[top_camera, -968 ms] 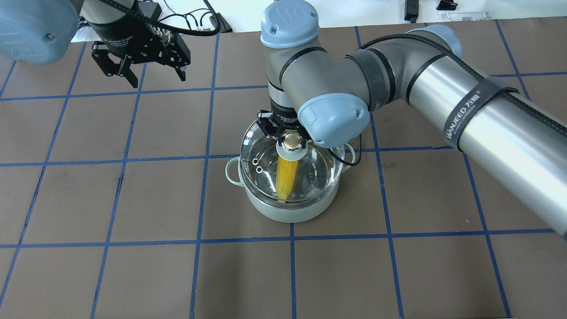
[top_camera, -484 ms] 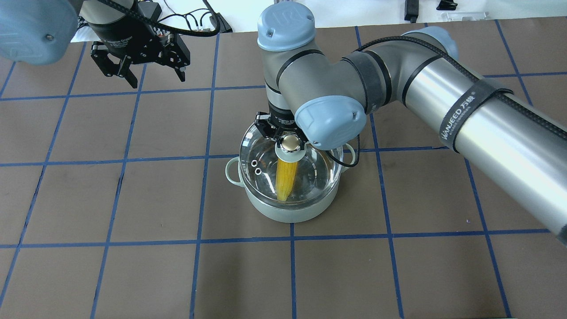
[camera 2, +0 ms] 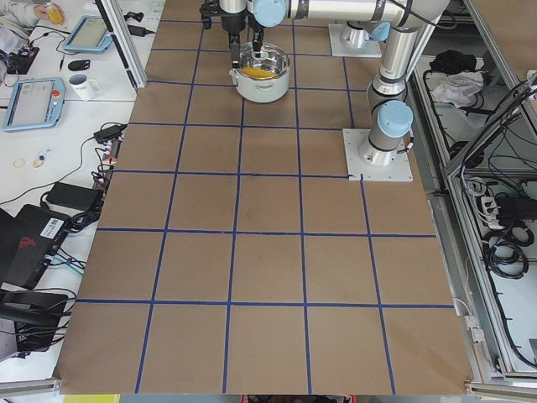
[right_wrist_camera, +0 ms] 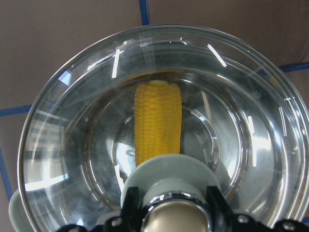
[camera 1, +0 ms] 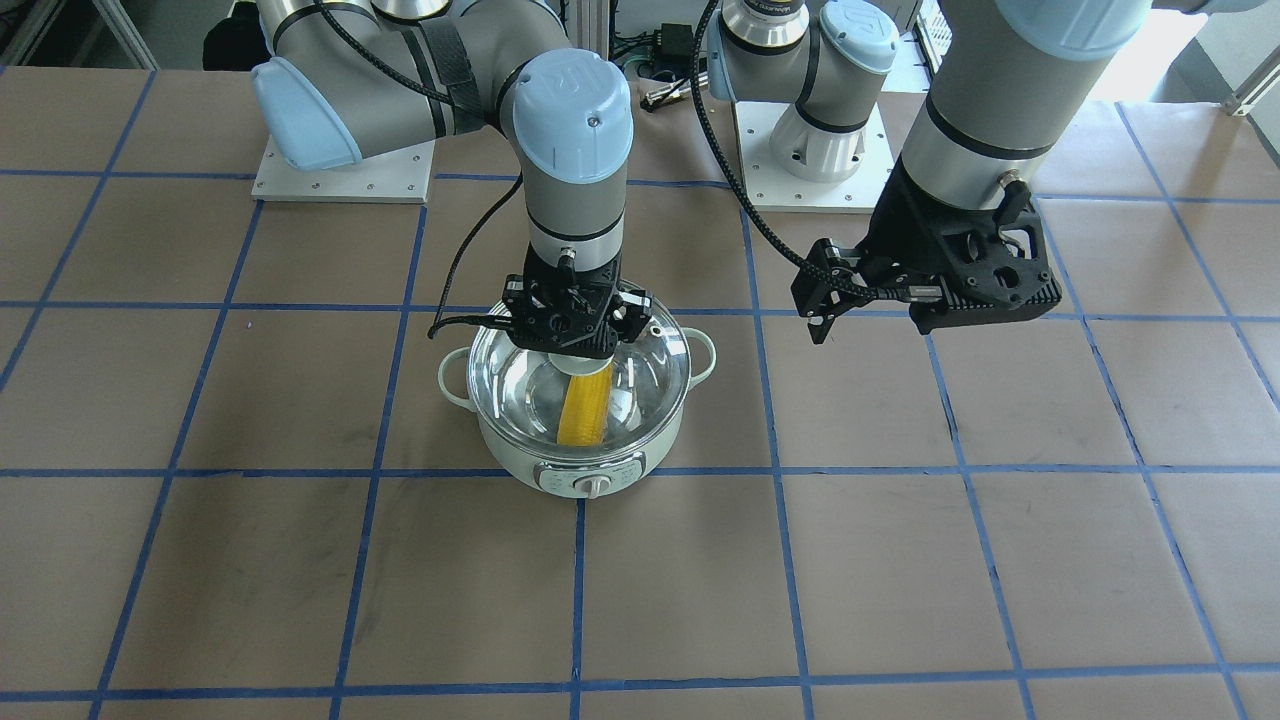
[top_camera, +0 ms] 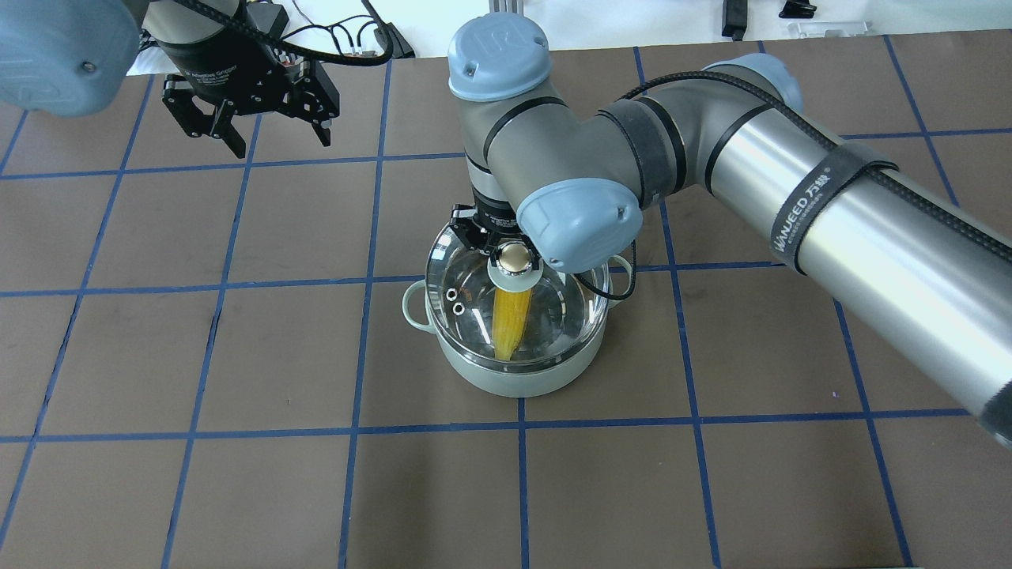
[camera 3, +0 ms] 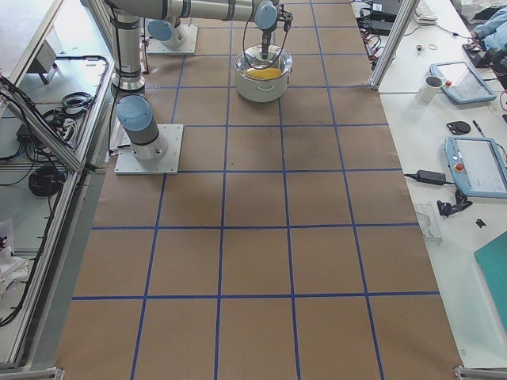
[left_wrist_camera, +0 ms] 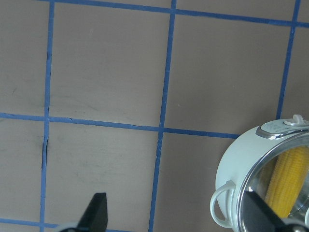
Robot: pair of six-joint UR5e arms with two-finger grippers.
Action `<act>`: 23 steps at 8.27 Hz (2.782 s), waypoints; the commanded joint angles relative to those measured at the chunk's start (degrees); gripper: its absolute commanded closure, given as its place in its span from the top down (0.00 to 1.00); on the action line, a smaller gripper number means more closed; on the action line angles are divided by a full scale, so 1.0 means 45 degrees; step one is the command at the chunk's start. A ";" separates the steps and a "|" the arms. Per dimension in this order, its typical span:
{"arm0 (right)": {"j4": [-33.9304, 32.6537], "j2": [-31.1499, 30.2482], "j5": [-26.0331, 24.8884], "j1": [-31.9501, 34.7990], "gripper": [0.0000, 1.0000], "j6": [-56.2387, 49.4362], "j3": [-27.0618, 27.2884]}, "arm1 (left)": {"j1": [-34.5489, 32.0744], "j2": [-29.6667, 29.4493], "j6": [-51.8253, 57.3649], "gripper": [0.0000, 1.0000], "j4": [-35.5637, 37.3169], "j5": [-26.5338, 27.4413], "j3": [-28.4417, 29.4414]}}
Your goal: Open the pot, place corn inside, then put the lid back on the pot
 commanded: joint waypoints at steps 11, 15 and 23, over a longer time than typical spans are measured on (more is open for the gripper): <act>0.0339 -0.0065 -0.0063 0.0009 0.26 0.0023 -0.0078 | -0.0039 -0.0014 -0.0019 1.00 0.0040 0.1013 -0.0127; 0.0690 -0.0007 0.0287 0.0009 0.26 -0.0015 -0.0117 | -0.0039 -0.0033 0.0000 1.00 0.0040 0.1036 -0.0127; 0.0612 0.0052 0.0192 0.0009 0.27 -0.0443 -0.0117 | 0.0000 -0.0033 -0.0176 1.00 0.0274 0.0919 -0.0458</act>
